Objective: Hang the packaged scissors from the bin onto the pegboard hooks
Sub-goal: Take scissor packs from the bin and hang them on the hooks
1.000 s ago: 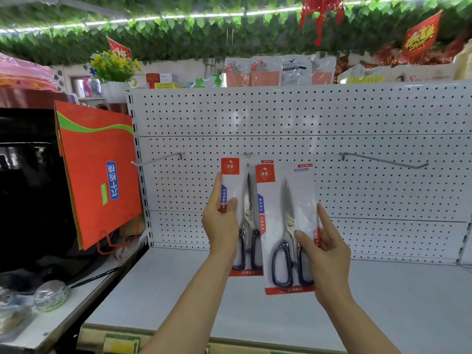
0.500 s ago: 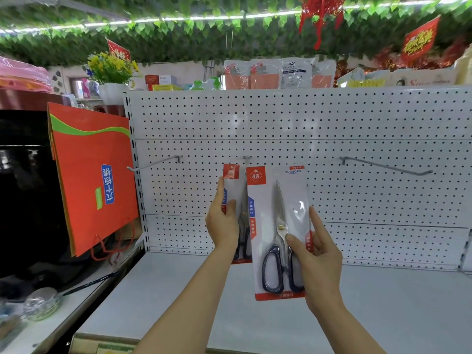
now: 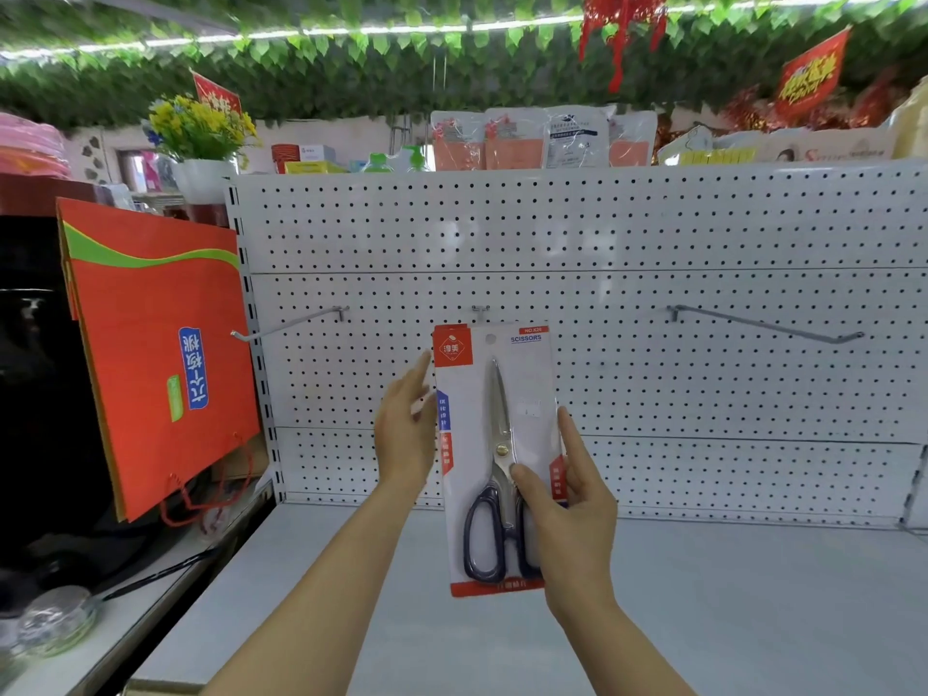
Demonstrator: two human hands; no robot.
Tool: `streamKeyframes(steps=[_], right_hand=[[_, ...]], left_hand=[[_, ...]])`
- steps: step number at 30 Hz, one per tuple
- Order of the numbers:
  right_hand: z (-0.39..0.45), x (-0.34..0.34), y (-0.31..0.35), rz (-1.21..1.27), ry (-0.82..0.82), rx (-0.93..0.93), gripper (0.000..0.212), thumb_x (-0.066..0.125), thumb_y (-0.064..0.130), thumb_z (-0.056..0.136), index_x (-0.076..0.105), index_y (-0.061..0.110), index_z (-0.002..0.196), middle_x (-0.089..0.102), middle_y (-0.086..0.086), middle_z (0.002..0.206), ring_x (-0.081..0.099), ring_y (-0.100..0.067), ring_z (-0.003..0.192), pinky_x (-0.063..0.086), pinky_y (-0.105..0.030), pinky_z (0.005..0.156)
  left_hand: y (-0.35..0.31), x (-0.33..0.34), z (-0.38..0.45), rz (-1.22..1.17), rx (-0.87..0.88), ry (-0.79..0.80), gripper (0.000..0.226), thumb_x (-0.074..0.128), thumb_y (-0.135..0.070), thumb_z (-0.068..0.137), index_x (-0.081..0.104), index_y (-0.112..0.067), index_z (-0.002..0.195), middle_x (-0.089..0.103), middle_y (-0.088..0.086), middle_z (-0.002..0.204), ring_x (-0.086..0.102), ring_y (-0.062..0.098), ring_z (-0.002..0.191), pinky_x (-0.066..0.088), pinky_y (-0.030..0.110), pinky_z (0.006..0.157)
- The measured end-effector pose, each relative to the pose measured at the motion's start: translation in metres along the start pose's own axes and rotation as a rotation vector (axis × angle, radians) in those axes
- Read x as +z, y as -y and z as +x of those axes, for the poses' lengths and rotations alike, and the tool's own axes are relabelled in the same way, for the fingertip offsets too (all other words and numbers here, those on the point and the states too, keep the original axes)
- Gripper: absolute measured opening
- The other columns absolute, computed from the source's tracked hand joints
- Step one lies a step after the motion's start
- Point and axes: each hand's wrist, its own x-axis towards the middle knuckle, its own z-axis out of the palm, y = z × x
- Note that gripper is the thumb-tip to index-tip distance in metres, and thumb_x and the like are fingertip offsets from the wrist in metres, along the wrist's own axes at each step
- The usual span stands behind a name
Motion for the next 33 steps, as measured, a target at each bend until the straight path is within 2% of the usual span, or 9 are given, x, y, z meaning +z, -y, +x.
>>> streamKeyframes(steps=[4,7,11,17,19,22,25,28,33], right_hand=[[0.001,0.007,-0.009,0.011,0.008,-0.003,0.067,0.071,0.003,0.084,0.052,0.039,0.136,0.065,0.007,0.127,0.063,0.005,0.093,0.054,-0.016,0.082],[0.001,0.012,-0.016,0.009,-0.011,-0.017,0.068,0.07,-0.001,0.084,0.052,0.041,0.135,0.061,0.024,0.125,0.062,0.009,0.103,0.051,-0.011,0.083],[0.005,0.015,-0.027,0.007,-0.053,-0.034,0.068,0.071,0.003,0.084,0.052,0.046,0.133,0.058,0.018,0.107,0.057,-0.001,0.083,0.049,-0.013,0.077],[0.017,0.021,-0.048,0.006,-0.082,-0.023,0.069,0.071,0.004,0.084,0.05,0.047,0.134,0.053,0.011,0.094,0.049,-0.004,0.072,0.052,-0.018,0.076],[0.023,0.023,-0.056,-0.005,-0.083,-0.014,0.069,0.071,0.006,0.084,0.05,0.048,0.134,0.058,0.011,0.093,0.044,-0.01,0.064,0.053,-0.019,0.069],[0.036,0.027,-0.069,-0.044,-0.07,-0.009,0.069,0.071,0.012,0.085,0.046,0.051,0.136,0.064,0.0,0.126,0.055,-0.014,0.089,0.056,-0.038,0.091],[0.048,0.031,-0.078,-0.095,-0.049,-0.01,0.068,0.068,0.015,0.088,0.041,0.05,0.14,0.055,0.023,0.133,0.059,-0.008,0.114,0.053,-0.035,0.096],[0.058,0.033,-0.083,-0.168,-0.051,-0.015,0.068,0.066,0.018,0.09,0.036,0.05,0.142,0.049,0.038,0.12,0.053,0.008,0.113,0.051,-0.026,0.094],[0.07,0.031,-0.092,-0.324,-0.067,-0.036,0.066,0.065,0.025,0.091,0.034,0.045,0.146,0.052,0.014,0.101,0.055,-0.002,0.094,0.051,-0.026,0.082]], left_hand=[[-0.042,-0.012,0.012,0.014,0.247,0.031,0.039,0.047,-0.028,0.103,0.047,-0.039,0.14,0.055,-0.013,0.133,0.053,0.007,0.121,0.044,0.029,0.105],[-0.072,-0.01,0.004,0.167,0.428,0.167,0.038,0.056,-0.035,0.098,0.054,-0.039,0.135,0.049,-0.017,0.131,0.047,-0.002,0.12,0.038,0.006,0.096],[-0.07,0.002,0.002,0.548,0.615,0.257,0.054,0.078,-0.034,0.08,0.06,-0.032,0.131,0.048,-0.022,0.125,0.035,-0.001,0.117,0.023,-0.005,0.092],[-0.046,0.012,0.023,0.671,0.634,0.268,0.063,0.082,-0.028,0.075,0.059,-0.025,0.134,0.055,-0.014,0.124,0.039,0.008,0.115,0.025,-0.001,0.093],[-0.04,0.014,0.031,0.672,0.633,0.287,0.064,0.082,-0.027,0.075,0.059,-0.024,0.134,0.055,-0.011,0.123,0.039,0.011,0.115,0.038,0.016,0.102],[-0.029,0.018,0.045,0.661,0.621,0.306,0.064,0.083,-0.025,0.074,0.06,-0.022,0.133,0.054,-0.008,0.12,0.04,0.017,0.116,0.052,0.038,0.094],[-0.021,0.023,0.053,0.687,0.679,0.285,0.062,0.082,-0.022,0.075,0.061,-0.02,0.133,0.054,-0.005,0.12,0.039,0.018,0.115,0.052,0.037,0.094],[-0.018,0.026,0.058,0.716,0.72,0.246,0.059,0.081,-0.022,0.077,0.06,-0.021,0.133,0.051,-0.003,0.122,0.033,0.008,0.112,0.047,0.029,0.097],[-0.015,0.028,0.062,0.738,0.713,0.24,0.059,0.08,-0.024,0.079,0.059,-0.023,0.134,0.049,-0.002,0.121,0.029,0.006,0.11,0.033,0.015,0.093]])
